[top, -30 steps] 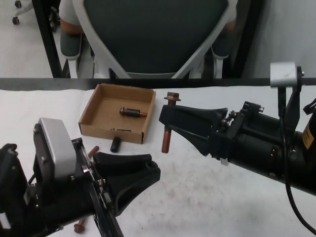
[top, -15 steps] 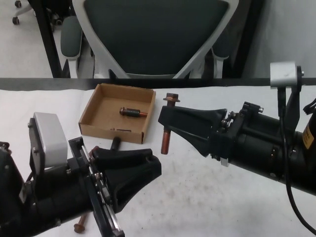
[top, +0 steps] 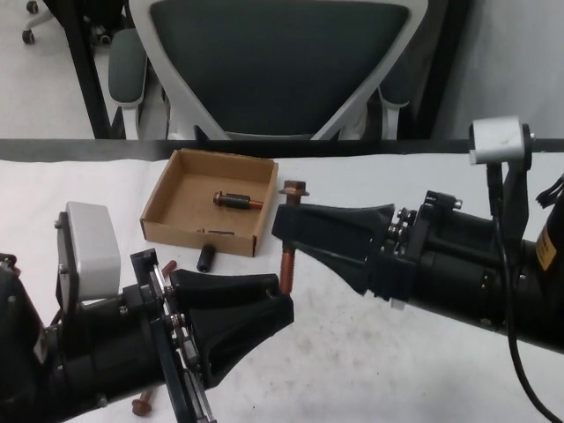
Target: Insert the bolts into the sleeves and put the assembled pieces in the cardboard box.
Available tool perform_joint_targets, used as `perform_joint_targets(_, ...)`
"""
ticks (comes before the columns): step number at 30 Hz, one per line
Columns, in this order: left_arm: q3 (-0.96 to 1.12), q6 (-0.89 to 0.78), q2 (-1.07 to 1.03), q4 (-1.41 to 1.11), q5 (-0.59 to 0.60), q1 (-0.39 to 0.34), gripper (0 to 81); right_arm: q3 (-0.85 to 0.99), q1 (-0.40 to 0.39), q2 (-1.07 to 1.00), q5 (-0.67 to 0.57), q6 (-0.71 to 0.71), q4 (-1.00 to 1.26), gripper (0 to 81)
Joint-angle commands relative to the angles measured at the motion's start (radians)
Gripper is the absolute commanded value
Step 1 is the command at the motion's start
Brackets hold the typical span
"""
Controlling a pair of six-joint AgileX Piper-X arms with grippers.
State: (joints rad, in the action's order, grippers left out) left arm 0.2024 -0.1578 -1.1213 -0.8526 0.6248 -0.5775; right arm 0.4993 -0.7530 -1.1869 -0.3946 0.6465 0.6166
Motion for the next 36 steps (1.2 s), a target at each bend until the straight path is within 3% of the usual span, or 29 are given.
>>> perform_joint_targets(1, 0.002, -0.006, 0.000, -0.020, -0.011, -0.004, 0.8, 0.002, -0.016, -0.002, -0.012, 0.007, 0.017, 0.2)
perform_joint_targets(20, 0.002, -0.016, 0.000, -0.020, 0.001, -0.004, 0.8, 0.002, -0.021, -0.019, -0.008, -0.080, 0.017, 0.2)
perform_joint_targets(36, 0.002, 0.152, 0.000, 0.003, 0.027, -0.004, 0.8, 0.021, 0.027, -0.019, -0.012, -0.117, 0.017, 0.2)
